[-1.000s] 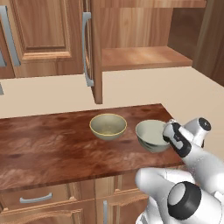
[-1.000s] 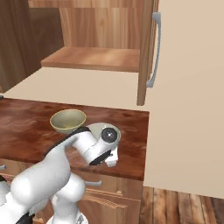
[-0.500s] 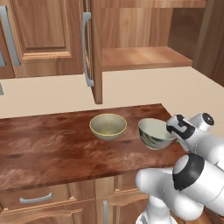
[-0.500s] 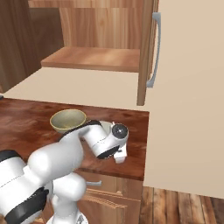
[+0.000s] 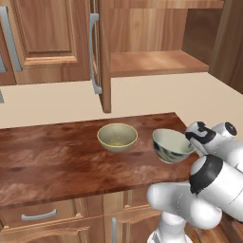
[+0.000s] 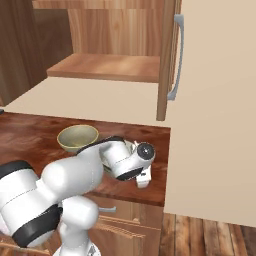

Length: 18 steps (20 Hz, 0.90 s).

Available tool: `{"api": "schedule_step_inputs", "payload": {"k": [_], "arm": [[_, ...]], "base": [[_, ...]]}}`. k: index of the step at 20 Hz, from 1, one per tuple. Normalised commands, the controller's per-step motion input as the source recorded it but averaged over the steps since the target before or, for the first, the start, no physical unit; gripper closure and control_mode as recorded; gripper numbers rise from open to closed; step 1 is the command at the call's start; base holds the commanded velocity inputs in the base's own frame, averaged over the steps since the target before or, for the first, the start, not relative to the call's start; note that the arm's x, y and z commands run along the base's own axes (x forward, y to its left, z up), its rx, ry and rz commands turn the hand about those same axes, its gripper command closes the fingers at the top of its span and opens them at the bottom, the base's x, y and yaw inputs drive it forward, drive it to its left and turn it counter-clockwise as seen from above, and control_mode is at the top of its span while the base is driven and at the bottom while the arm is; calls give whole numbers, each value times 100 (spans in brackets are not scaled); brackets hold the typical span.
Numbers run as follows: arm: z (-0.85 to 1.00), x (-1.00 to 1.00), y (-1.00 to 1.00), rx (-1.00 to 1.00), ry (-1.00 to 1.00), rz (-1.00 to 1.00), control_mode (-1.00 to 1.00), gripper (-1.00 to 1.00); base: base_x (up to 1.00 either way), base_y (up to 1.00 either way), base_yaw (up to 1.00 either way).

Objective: Open the cabinet. Pick the bowls from the counter and place them in the cabinet. Then close the cabinet.

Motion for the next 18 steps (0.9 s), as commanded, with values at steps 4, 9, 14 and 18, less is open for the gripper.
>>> {"api": "schedule_step_inputs", "payload": {"k": [4, 9, 14, 18], "arm": [[16, -61, 0, 4, -12, 0, -100, 100], [55, -83, 2, 6, -12, 0, -100, 100], [57, -68, 21, 3, -6, -3, -100, 100], [46, -47, 21, 0, -3, -10, -100, 100]], "base": [[0, 0, 0], [0, 0, 0], [0, 0, 0], [0, 0, 0]]}}
